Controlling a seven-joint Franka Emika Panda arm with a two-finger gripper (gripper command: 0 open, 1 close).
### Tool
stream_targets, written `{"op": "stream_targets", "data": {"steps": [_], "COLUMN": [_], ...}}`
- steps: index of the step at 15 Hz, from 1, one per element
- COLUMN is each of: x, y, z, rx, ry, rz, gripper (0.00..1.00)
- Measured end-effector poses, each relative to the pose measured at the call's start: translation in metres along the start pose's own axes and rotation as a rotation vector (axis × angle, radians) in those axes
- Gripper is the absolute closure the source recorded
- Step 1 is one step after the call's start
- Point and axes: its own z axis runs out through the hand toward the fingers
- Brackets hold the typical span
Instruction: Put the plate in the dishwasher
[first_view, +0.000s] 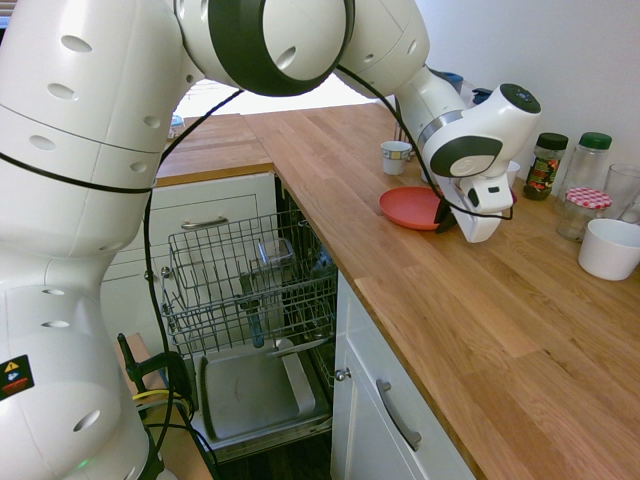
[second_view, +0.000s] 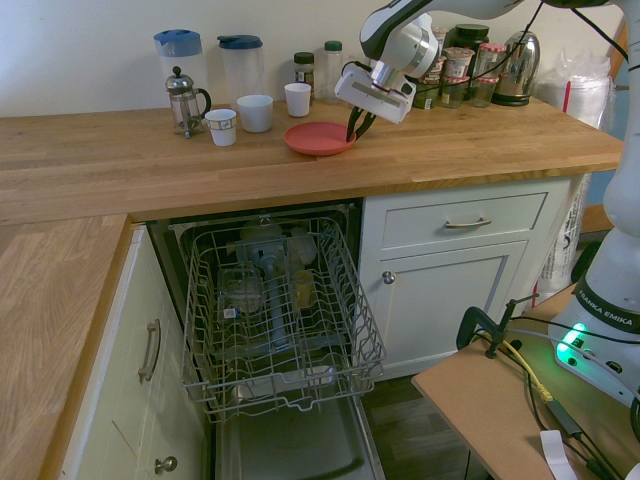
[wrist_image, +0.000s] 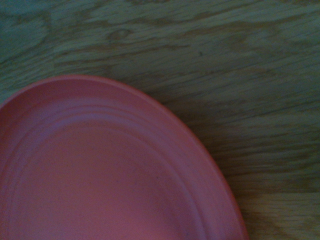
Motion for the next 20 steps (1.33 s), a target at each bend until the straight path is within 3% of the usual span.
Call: {"op": "stream_targets", "data": {"steps": [8, 11, 14, 17, 20], "x": [-0.012, -0.037, -0.096, -0.188, -0.279], "y": [-0.020, -0.026, -0.022, -0.009, 0.004], "z": [-0.044, -0.075, -0.110, -0.135, -0.125], "rx": [0.056, 0.064, 0.020, -0.032, -0.089], "ry": [0.003, 0.037, 0.157, 0.283, 0.400], "rz": [-0.064, -0.149, -0.313, -0.495, -0.682], "gripper": [1.00, 1.00, 1.00, 1.00, 1.00]}}
